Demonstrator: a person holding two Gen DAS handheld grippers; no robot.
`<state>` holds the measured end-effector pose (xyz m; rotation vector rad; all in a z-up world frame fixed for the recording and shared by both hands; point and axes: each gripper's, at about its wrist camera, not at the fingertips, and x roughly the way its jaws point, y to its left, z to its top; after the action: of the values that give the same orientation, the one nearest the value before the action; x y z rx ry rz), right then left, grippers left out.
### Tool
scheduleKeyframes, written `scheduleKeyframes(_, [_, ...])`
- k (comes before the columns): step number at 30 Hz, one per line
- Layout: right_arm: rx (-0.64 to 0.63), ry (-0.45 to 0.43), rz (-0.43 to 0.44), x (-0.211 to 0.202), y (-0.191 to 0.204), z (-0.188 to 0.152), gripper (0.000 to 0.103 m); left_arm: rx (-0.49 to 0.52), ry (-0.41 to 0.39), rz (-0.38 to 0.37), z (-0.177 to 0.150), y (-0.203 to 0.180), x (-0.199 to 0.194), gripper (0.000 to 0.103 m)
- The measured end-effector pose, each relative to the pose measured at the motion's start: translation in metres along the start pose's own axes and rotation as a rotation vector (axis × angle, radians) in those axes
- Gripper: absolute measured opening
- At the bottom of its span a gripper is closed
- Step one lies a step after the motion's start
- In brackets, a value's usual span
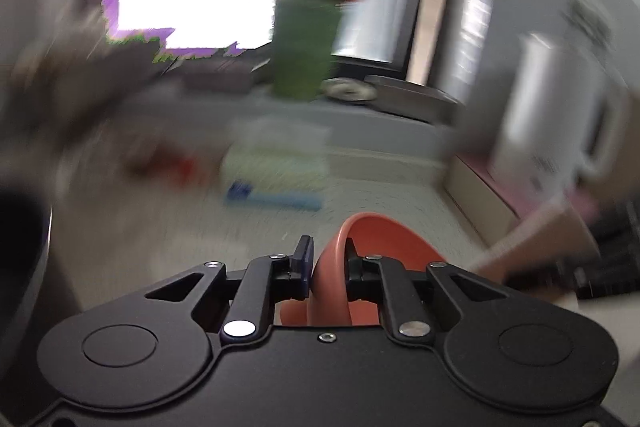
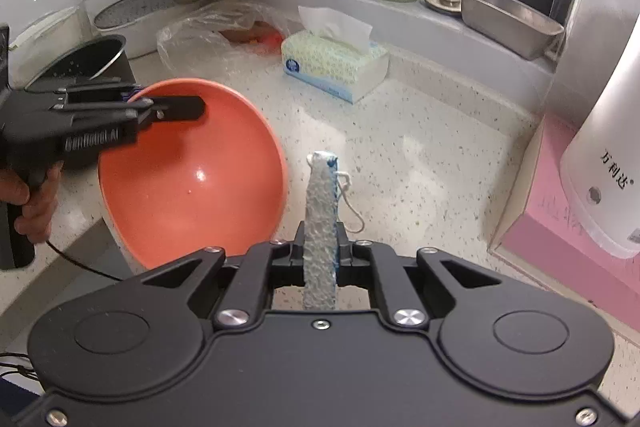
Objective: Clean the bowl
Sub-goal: 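Set the orange bowl upright on the counter with the left gripper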
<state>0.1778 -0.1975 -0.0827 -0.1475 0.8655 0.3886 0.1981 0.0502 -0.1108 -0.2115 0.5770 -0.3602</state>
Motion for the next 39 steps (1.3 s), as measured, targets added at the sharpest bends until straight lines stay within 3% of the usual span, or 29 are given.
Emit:
scheduleKeyframes(5, [-0.001,0.009,0.012,0.001,0.006,-0.001,0.011,-0.375,0.080,-0.027,-0.012,0.034,0.023,0.013])
scheduleKeyframes(9, [0.010,0.013,-0.025,0.003,0.007,0.003,0.012,-0.402,0.116,-0.048,-0.013,0.033,0.034,0.014])
scheduleKeyframes(11, [0.032,0.011,-0.027,0.003,0.003,0.004,0.011,-0.444,0.101,-0.057,-0.013,0.035,0.032,0.027])
scheduleKeyframes(13, [0.037,0.008,-0.033,0.002,0.002,0.005,0.012,-0.501,0.049,-0.039,-0.013,0.039,0.026,0.073])
scheduleKeyframes(17, [0.047,-0.004,-0.039,0.000,0.000,0.004,0.011,-0.578,-0.046,-0.091,-0.007,0.046,0.011,0.086])
scheduleKeyframes(20, [0.056,-0.005,-0.043,0.001,-0.003,0.004,0.012,-0.448,-0.125,-0.086,0.005,0.033,-0.006,0.087])
scheduleKeyframes(25, [0.063,0.003,-0.040,0.001,-0.006,0.000,0.012,0.070,-0.184,0.074,0.004,-0.033,-0.047,0.087])
scheduleKeyframes(27, [0.066,0.007,-0.041,0.002,-0.007,-0.002,0.012,0.199,-0.161,0.095,-0.008,-0.052,-0.055,0.087])
scheduleKeyframes(30, [0.073,0.013,-0.038,0.003,-0.010,-0.005,0.012,0.271,-0.120,0.086,-0.032,-0.061,-0.060,0.087])
scheduleKeyframes(36, [0.054,0.027,-0.021,0.005,-0.013,-0.006,0.012,0.397,-0.049,-0.005,-0.079,-0.066,-0.063,0.085])
scheduleKeyframes(39, [0.043,0.037,-0.017,0.006,-0.012,-0.008,0.012,0.432,-0.001,0.011,-0.096,-0.068,-0.046,0.075])
